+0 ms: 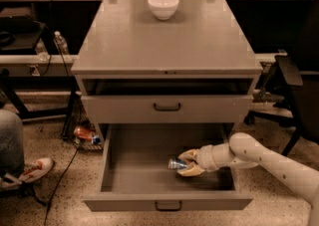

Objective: Pick redbull can from middle drawer and place on counter

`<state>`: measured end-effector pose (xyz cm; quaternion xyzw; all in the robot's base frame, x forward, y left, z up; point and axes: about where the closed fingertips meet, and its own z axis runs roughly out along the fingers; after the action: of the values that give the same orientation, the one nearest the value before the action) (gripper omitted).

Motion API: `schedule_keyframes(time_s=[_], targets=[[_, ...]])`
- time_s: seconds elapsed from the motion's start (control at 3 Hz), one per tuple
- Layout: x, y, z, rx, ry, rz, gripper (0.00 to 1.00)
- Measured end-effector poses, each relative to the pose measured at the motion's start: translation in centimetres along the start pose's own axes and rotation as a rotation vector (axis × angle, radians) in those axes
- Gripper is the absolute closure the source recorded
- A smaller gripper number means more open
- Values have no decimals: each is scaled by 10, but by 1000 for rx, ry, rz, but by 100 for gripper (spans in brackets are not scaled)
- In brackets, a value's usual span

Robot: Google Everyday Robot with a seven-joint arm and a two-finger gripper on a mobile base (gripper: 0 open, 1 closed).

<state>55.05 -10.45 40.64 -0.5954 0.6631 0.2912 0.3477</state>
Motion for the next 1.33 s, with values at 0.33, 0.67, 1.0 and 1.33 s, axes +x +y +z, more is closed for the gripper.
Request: schedule_keyframes(time_s=[0.33,0.67,1.0,1.33], targets=[[-20,-4,-72,97,-51,-18,100],[-36,-5,-126,172,-57,-37,100],[-36,-5,-126,173,-57,-37,100],[-53,2,-161,260,-60,-64,100]])
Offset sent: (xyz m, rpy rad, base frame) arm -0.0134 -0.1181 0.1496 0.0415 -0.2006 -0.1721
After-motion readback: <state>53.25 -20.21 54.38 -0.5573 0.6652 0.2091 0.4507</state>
